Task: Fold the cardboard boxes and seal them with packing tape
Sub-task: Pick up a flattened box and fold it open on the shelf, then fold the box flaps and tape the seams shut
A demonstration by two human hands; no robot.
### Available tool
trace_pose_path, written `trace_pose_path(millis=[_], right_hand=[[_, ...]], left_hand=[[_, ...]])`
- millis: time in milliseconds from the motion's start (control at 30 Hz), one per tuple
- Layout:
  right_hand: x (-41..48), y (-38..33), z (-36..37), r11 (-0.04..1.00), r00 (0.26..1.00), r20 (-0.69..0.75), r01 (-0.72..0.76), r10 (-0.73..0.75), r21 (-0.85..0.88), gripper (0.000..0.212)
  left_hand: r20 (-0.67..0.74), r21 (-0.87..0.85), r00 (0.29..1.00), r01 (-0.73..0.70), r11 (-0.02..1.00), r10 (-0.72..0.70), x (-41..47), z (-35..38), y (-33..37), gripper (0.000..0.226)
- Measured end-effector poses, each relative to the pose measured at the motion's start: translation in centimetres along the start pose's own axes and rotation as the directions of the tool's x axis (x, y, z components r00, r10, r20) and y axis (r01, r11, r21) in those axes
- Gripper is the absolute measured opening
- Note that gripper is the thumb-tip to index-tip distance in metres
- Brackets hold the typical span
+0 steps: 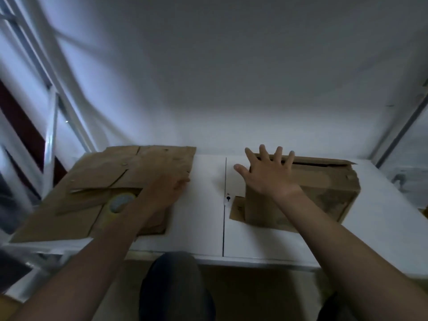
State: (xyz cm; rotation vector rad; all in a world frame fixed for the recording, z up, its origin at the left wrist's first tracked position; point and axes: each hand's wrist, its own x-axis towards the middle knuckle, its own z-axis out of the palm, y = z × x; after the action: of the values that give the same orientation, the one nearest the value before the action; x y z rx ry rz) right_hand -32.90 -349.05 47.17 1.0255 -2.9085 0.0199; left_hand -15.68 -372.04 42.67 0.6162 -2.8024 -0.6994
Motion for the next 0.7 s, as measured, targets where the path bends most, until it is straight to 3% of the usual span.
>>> trace_pose_path(millis=[167, 300, 500, 700], right_hand=[[1.6, -6.1, 0.5, 0.993, 0.994, 0.016, 0.113, -0.112, -0.033, 0.076], [2.5, -10.6, 1.8, 0.985, 0.982, 0.075, 0.172, -0.172, 0.002, 0.075], [2.7, -14.1, 3.4, 0.971, 0.965, 0.112, 0.231, -0.236, 0.062, 0.066], [2.8, -15.4, 3.2, 0.939, 0.958, 0.07, 0.255, -0.278, 0.23, 0.056]], left_hand=[[0.024, 0.211, 0.968, 0.241, 0.947, -0.251, -2.2, -2.1, -6.7, 0.043], [0.065, 0.433, 0.898, 0.368, 0.823, -0.436, -2.7, -1.4, -12.5, 0.069], [-0.039, 0.434, 0.928, 0.349, 0.83, -0.37, -3.7, 0.4, -17.1, 0.041], [-0.077, 0.263, 0.928, 0.372, 0.89, -0.365, -3.5, -0.6, -17.1, 0.03]])
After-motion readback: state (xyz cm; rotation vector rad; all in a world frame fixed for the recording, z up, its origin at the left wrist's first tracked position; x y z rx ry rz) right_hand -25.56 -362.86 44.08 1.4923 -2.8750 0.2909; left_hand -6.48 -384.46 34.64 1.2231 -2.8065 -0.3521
